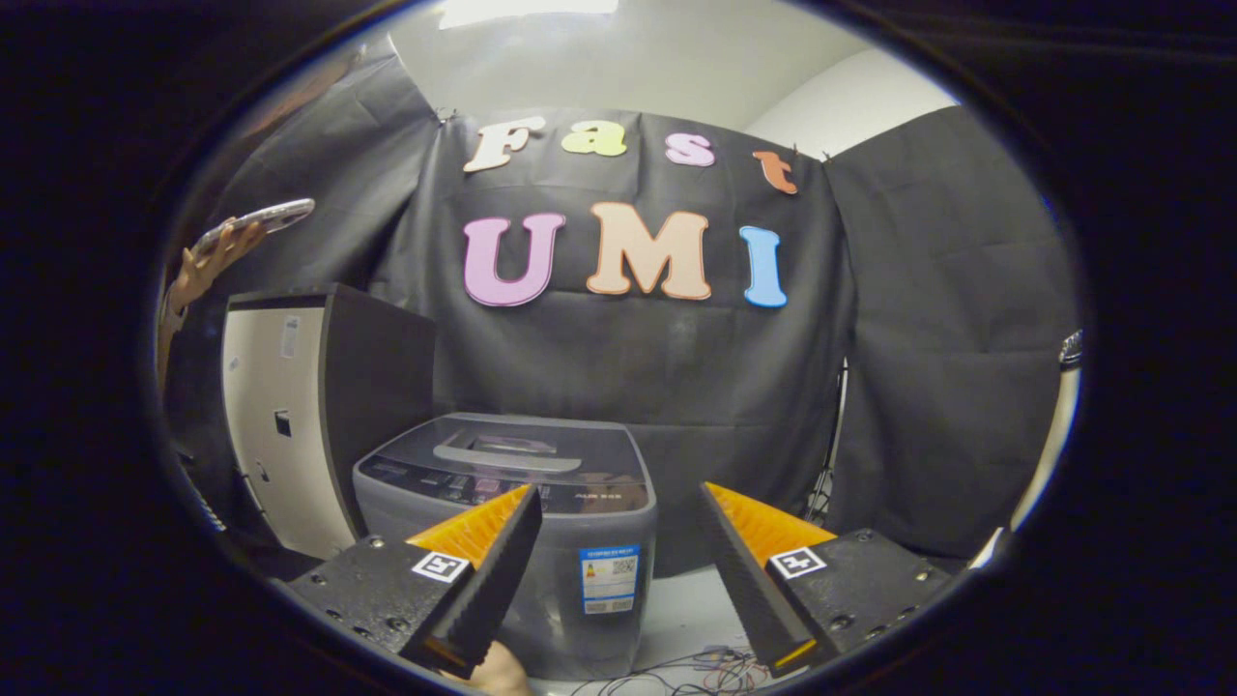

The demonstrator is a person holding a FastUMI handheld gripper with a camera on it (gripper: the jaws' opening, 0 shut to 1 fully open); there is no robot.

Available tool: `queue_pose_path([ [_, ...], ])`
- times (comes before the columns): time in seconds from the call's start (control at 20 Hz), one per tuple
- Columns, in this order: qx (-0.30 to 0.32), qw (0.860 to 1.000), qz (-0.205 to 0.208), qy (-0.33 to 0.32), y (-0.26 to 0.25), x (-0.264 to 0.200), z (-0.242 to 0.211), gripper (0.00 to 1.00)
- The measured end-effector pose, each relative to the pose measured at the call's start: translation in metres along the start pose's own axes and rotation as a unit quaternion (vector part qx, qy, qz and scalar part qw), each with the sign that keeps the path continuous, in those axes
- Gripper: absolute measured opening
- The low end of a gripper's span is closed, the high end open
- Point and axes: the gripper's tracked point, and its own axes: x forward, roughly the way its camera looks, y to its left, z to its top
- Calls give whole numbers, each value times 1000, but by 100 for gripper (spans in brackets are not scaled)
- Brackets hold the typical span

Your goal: Put the clothes into the washing machine and then close the washing machine lid.

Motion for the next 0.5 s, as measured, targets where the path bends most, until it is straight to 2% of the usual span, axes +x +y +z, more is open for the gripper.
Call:
queue_pose_path([
  [0.25, -1, 1000, 12, 17, 5, -6, -15, 97],
  [0.5, 23, 999, 27, 31, 9, -12, -21, 98],
])
